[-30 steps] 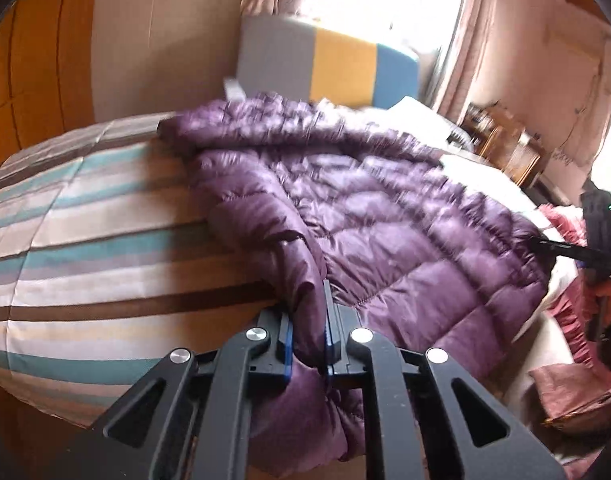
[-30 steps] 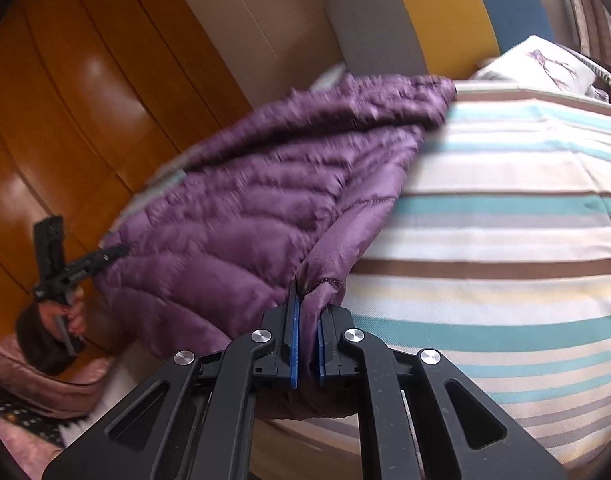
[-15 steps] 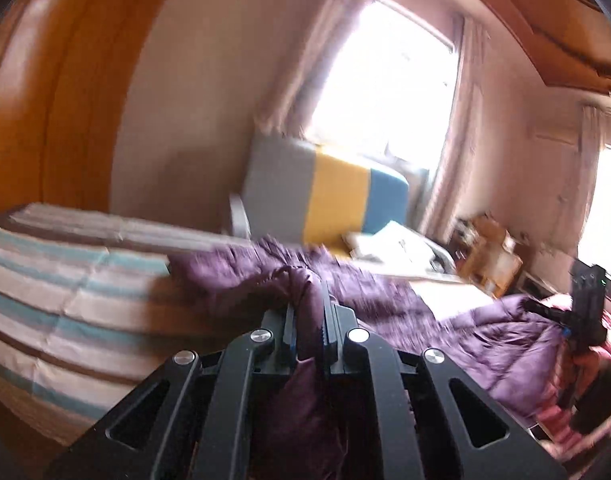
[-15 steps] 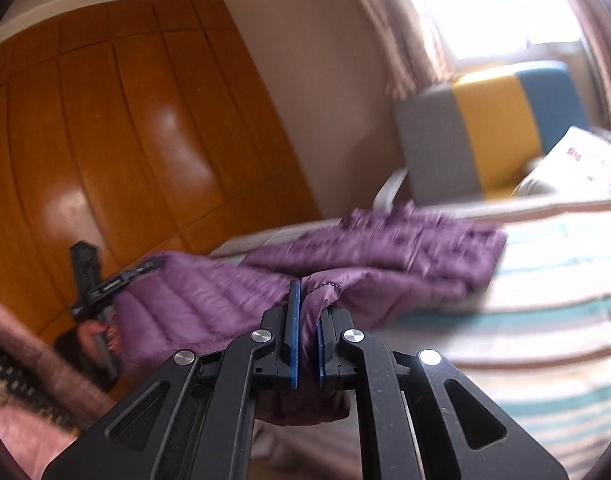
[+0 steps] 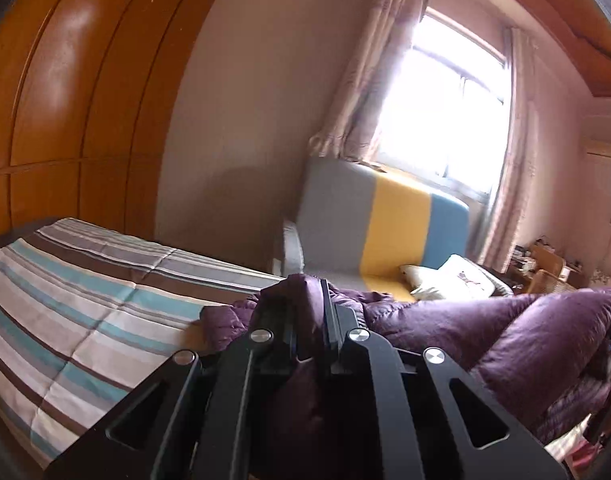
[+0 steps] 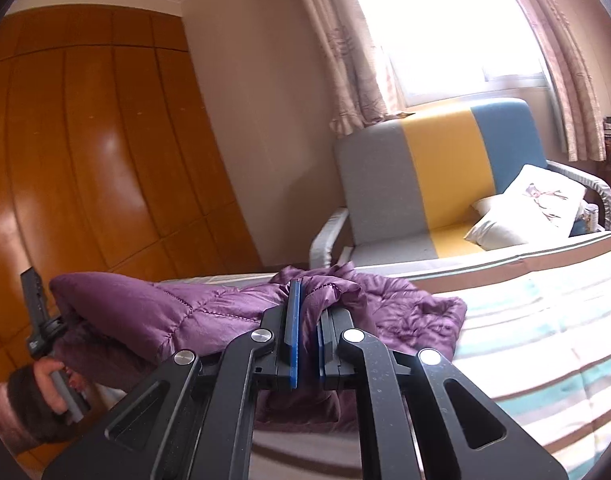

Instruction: Fold large clothes

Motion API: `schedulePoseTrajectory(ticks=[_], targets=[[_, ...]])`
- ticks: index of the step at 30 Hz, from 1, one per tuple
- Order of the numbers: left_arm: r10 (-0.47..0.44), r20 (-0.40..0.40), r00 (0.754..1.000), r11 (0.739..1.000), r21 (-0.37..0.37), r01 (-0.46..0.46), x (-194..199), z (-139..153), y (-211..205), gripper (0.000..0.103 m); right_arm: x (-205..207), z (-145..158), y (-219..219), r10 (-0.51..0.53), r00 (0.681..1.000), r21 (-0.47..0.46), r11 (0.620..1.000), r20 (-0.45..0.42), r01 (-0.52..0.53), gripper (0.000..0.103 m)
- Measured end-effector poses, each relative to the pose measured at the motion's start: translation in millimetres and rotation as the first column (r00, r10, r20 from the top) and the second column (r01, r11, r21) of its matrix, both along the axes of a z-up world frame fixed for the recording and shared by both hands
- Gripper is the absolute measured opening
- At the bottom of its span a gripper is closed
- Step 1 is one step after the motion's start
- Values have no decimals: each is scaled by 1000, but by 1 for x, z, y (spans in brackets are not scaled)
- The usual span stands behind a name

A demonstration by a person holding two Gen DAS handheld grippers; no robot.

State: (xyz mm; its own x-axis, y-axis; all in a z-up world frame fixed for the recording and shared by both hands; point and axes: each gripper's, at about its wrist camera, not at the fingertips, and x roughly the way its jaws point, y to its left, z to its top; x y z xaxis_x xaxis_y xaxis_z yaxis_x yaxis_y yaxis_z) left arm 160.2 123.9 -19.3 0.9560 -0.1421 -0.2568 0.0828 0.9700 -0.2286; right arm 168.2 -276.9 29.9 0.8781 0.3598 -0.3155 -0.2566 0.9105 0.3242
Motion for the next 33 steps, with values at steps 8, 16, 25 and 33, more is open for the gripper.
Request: schedulePoseTrajectory(ticks=[8,16,25,33], targets=[[56,-81,995,996,76,-50,62,-21,-10,8,69,-26,-1,-91,990,-49,995,-107,86,7],[102,-274,956,987,150,-63,136,-52,-22,18,133,-77,1,-154,943,-51,988,-295,146,7],[158,-318,935,986,-1,-167,170,-56,15,96,160,-110,-28,-126,919,198,957,-374,212,58],[200,-316,927,966,-94,-241,143,-70,60,99,107,-111,-66,-193,919,276,915,-345,295,89]])
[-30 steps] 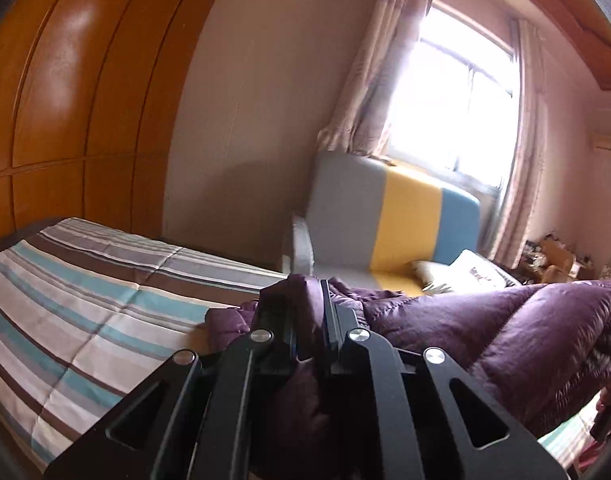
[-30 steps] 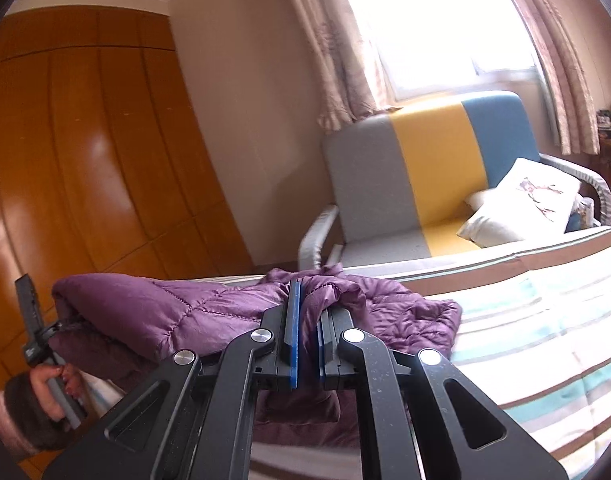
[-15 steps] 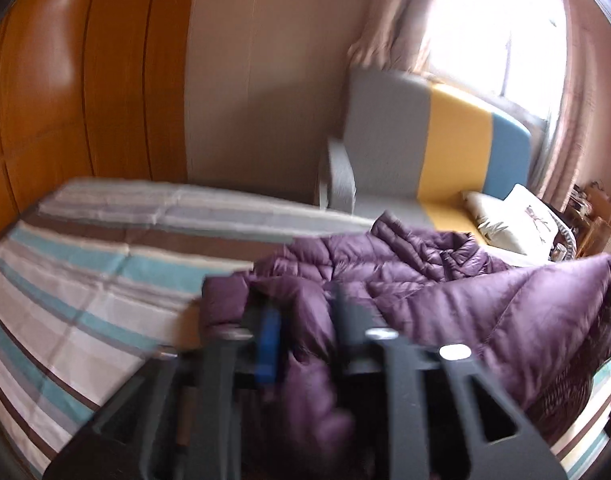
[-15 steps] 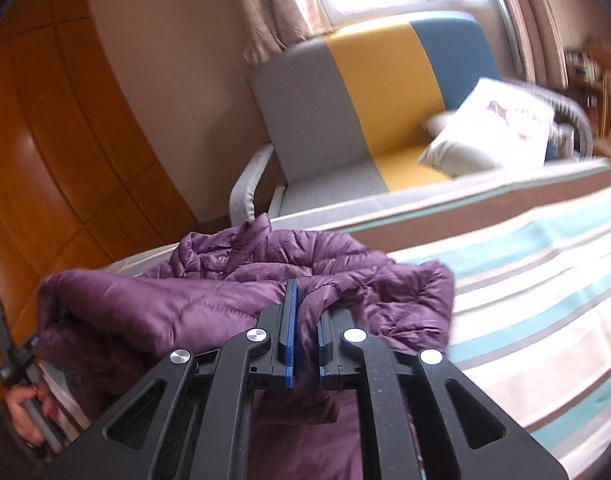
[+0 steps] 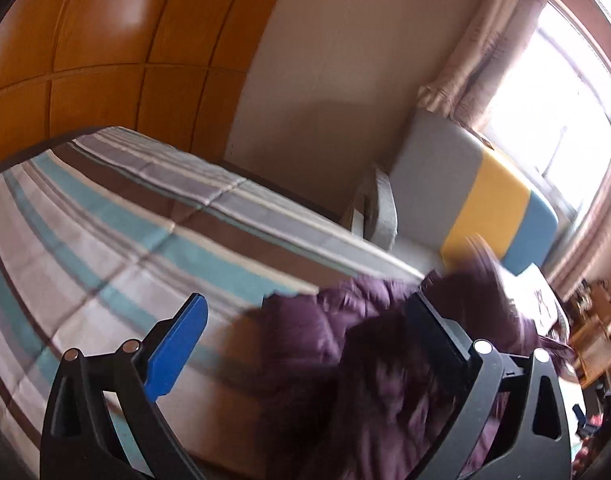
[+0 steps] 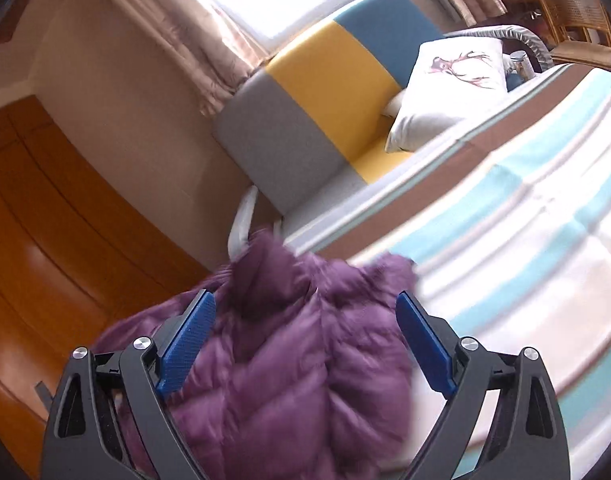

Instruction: Fold large clothes

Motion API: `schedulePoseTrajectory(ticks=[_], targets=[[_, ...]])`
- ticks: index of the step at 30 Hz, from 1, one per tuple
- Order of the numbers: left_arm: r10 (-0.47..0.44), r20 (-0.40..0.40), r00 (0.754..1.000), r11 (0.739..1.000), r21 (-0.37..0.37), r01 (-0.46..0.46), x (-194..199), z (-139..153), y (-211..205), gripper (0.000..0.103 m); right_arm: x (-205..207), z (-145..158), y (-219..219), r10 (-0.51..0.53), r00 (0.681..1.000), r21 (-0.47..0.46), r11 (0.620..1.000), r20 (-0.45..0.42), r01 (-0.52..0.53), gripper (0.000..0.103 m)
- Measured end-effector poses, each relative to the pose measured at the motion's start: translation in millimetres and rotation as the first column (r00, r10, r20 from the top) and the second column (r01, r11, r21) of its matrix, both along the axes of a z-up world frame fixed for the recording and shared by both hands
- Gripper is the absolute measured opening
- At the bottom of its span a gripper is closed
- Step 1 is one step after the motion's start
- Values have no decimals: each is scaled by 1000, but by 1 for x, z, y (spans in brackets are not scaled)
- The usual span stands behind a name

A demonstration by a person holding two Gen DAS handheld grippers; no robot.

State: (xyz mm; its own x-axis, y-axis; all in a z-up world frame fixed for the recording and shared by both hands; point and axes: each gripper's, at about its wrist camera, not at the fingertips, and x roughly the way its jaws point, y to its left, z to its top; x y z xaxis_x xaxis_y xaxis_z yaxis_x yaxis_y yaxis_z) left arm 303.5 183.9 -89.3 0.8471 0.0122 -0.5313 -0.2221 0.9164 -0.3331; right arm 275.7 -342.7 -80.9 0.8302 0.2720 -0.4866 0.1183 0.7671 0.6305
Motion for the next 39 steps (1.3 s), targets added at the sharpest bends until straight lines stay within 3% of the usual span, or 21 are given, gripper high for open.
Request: schedulePoseTrajectory(ticks=[4,7,9,11,12,13,14,15,16,18,24,29,32,34,36,39], targets=[[-146,-7,989,987,71,146,-30,-18,-25,98,-35,-2,12,110,994,-45,993,-17,-111,73],[-245,-45,969,963,105,248,-43,-36,-45,90,-51,-12,30,212,976,-66,975,-45,-214,69],[-279,-96,955,950,118,289,-41,-48,-56,78,-54,-24,47,292,953,-70,952,-85,-298,69],[-288,-123,950,947,114,302,-37,-56,-62,76,-47,-37,63,350,924,-98,925,-152,-366,64],[-289,-133,948,946,111,304,-35,-58,-64,64,-44,-43,71,350,919,-136,917,-179,-375,59],[-295,-139,945,946,98,309,-33,-58,-64,56,-43,-48,75,352,919,-148,914,-179,-379,44],[-287,-148,946,948,98,303,-33,-57,-65,40,-41,-51,76,356,917,-133,915,-179,-381,29],[-288,-156,945,948,96,304,-34,-54,-66,26,-42,-51,77,357,917,-117,918,-180,-380,23],[-302,-165,939,945,75,317,-36,-51,-65,20,-44,-49,77,361,916,-96,920,-174,-380,16],[-332,-175,927,936,56,346,-45,-46,-63,9,-53,-41,78,389,907,-98,908,-161,-407,12],[-447,-206,870,883,54,467,-102,-39,-60,8,-100,-26,56,458,877,-66,880,-143,-470,11],[-488,-215,846,870,-36,493,-155,-40,-47,7,-155,-20,40,500,853,-39,859,-150,-510,8],[-515,-217,829,854,-51,518,-179,-44,-46,8,-182,-20,28,490,858,-36,865,-152,-500,8],[-508,-216,834,857,-24,515,-185,-44,-46,19,-190,-14,23,477,870,-60,872,-127,-486,8],[-485,-197,852,869,0,494,-186,-37,-43,41,-187,-4,18,444,892,-89,888,-85,-450,8],[-426,-142,894,903,-3,430,-173,-21,-32,50,-159,7,17,385,922,-108,915,-45,-388,15]])
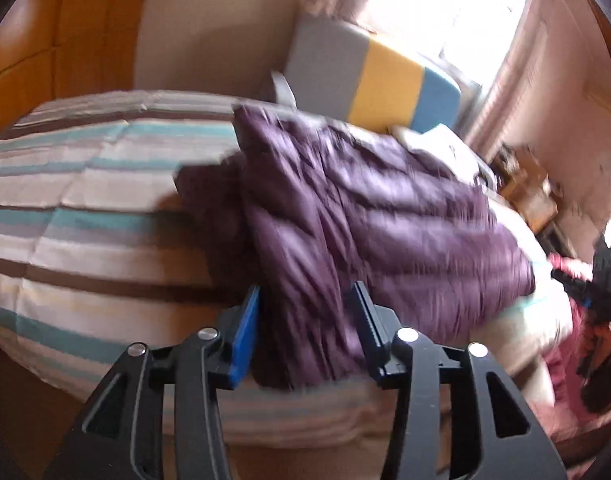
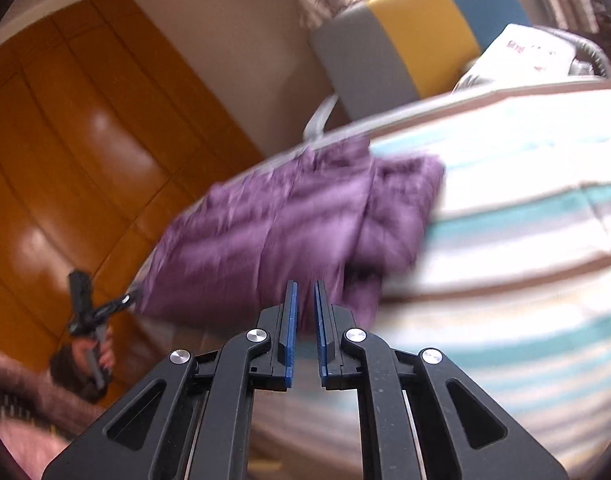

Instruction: Fold large clothes

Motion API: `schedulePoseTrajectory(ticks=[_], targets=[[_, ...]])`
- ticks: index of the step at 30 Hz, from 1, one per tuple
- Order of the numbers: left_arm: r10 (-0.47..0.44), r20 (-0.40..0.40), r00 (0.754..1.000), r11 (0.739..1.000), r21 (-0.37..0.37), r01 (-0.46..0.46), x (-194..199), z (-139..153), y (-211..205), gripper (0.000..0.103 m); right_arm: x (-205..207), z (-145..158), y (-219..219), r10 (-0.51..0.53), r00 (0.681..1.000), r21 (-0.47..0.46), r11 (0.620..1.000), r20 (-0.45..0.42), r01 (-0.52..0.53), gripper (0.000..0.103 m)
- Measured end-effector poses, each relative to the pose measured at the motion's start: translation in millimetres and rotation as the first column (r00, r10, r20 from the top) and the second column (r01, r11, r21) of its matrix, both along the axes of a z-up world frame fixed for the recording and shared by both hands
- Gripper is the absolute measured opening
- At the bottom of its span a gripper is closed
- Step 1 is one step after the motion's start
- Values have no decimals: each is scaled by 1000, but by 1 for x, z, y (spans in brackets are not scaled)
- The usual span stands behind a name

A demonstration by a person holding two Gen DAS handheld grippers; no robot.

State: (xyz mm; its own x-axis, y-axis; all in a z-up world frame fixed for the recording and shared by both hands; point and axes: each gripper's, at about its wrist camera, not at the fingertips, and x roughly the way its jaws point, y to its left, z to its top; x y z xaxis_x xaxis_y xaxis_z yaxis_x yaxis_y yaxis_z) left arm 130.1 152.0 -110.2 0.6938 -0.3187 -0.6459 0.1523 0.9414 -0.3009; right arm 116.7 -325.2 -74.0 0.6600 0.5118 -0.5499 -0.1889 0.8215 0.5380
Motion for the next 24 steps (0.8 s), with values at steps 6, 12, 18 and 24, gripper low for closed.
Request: schedulePoseTrajectory(ticks=[6,12,18,24], targets=[[68,54,996,997,44,-70,36,23,-1,75,71,5,22,-32,999,-63,997,7,32,58],[74,39,997,991,112,-78,82,28,-23,75,133,3,46,-53,998,-141,989,-35,48,58],[47,8,999,971,233,-48,116,25,-56,84,166,-4,58,-71,994,-225,973,-83,50,58],[28,-44,999,936,352,-11,135,-1,-82,53,172,-25,76,-37,991,-332,943,-128,-7,9]])
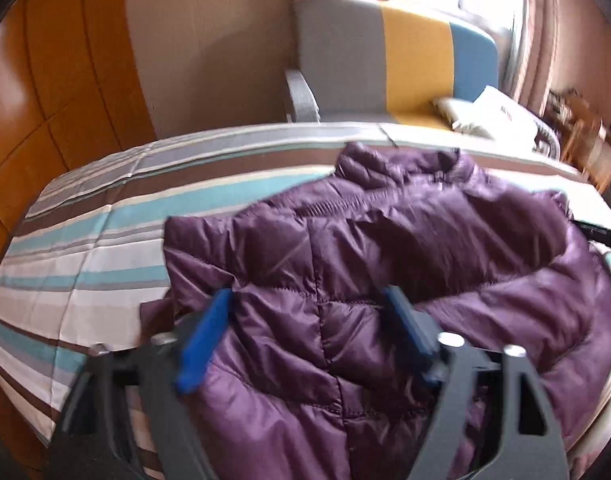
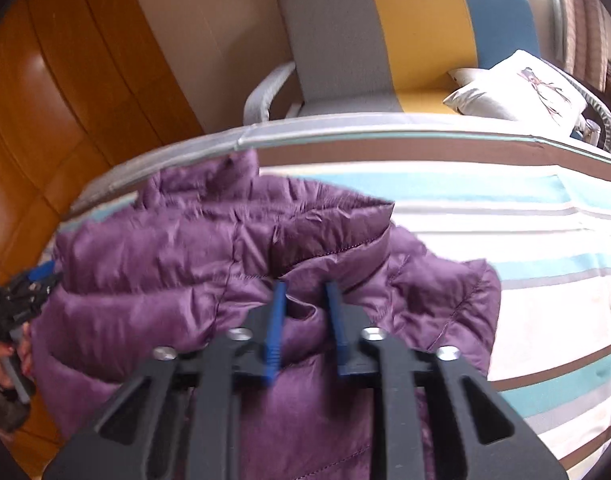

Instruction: Fold large clothes

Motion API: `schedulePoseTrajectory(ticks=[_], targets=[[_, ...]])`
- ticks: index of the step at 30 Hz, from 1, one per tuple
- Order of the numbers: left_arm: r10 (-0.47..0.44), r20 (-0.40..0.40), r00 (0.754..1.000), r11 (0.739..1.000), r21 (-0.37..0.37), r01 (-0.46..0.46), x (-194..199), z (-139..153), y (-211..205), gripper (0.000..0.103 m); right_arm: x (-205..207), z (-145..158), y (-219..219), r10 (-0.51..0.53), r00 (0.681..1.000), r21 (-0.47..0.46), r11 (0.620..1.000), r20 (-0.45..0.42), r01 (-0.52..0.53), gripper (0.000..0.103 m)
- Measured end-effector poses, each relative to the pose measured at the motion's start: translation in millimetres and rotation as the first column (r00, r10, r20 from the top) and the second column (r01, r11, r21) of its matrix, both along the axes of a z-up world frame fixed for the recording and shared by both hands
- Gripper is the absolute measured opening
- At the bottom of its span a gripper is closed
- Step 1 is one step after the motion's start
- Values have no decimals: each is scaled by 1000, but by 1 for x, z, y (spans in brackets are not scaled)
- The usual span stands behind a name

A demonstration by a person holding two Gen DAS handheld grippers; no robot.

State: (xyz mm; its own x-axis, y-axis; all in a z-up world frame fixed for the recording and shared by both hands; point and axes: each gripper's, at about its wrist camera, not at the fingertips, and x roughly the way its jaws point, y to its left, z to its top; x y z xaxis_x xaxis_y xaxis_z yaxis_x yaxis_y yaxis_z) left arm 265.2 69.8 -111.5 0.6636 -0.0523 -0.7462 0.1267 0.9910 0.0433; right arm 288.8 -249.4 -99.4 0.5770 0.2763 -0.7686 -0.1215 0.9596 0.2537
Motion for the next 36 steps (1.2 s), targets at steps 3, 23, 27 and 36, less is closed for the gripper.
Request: schedulePoseTrajectory(ticks=[3,23,27,36], targets=[[-25,-19,1000,1000,18,25,-2,-8,-8,13,-8,0,5,3,1000,-43,999,29,-2,1],[58,45,997,998,-29,-57,43,18,-20,4,17,15,-21,-195,980,-9,981,31,196,1],[77,10,997,996,-44,-76,53,-3,-19,5,31,-3,-11,-193,981,-54,980,15,193,1],[87,-2,996,995,-47,-87,63,-32,-21,10,50,-38,9,-205,978,-219,954,31,207,1]])
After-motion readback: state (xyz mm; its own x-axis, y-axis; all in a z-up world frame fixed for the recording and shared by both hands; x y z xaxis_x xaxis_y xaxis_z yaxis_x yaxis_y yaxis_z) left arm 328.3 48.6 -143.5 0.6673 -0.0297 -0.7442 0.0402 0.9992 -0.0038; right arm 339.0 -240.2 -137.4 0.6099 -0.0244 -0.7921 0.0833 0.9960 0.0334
